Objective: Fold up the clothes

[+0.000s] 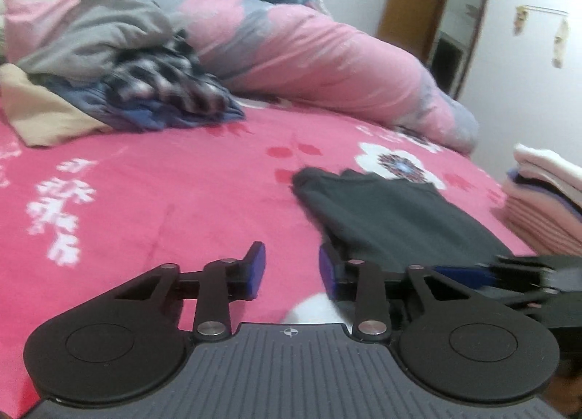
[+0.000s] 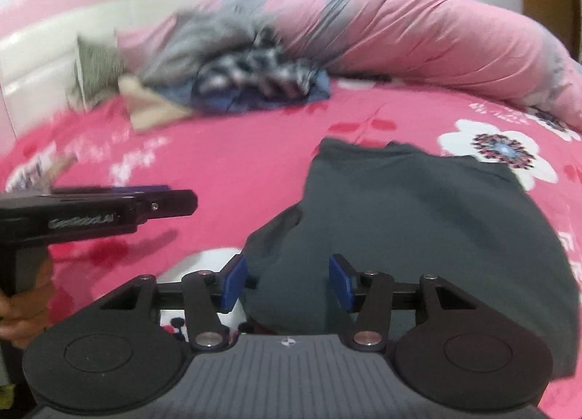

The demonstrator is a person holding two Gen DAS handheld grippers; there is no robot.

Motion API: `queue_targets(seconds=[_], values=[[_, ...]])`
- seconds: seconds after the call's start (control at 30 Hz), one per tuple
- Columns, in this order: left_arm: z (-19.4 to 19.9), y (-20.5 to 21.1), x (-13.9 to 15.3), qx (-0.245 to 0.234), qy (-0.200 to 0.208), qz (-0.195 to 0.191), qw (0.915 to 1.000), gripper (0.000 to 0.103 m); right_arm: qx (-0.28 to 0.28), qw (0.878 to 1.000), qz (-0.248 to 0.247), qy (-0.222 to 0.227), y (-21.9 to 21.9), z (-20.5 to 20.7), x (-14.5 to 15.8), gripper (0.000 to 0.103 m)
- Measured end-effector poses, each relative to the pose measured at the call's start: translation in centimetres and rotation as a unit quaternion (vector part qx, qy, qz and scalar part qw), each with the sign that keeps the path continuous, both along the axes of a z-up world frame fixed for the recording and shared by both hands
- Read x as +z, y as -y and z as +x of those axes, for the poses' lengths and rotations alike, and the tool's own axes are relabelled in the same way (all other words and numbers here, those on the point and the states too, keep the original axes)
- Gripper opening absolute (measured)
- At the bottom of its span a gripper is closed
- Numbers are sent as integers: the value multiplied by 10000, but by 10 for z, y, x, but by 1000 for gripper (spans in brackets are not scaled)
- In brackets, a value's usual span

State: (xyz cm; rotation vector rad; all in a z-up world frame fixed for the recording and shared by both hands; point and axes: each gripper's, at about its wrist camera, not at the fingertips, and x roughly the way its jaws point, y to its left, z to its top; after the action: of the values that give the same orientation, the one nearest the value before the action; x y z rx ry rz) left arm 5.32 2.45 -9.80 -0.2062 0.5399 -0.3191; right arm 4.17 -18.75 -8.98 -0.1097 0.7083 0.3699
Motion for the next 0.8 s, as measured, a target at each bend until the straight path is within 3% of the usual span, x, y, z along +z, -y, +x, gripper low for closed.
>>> queue_targets(seconds=[0.07,0.13,0.2,0.33,0.4,0.5,0.6,0.8], values=[[1,0,-5,-211,-55,-136,9997,24,-112,9992,-365,-97,-9,8,-7,52],[3,0,-9,-408,-137,-266,9987,24,-178,9990,-335,-219,-5,12,-9,44],[6,1,-14,-558,-268,-392,9973,24,-278,9990,-55,-354,3,14,-8,30],[16,1,-24,-731,-650,-739,9925,24,-584,9920,930,-622,31,17,-5,19],[22,-2,-30,-756,-877,-1019,9880,24,-703,9816,1604,-758,49,18,-8,19],[30,-9,-42,-830,-1322,-1661,9737,25,-897,9652,2208,-1074,68,25,-17,19],[36,-12,-49,-812,-1511,-1988,9649,28,-951,9572,2458,-1198,73,29,-23,19],[47,-9,-52,-730,-1613,-2320,9565,31,-1058,9430,2863,-1328,83,30,-27,19]])
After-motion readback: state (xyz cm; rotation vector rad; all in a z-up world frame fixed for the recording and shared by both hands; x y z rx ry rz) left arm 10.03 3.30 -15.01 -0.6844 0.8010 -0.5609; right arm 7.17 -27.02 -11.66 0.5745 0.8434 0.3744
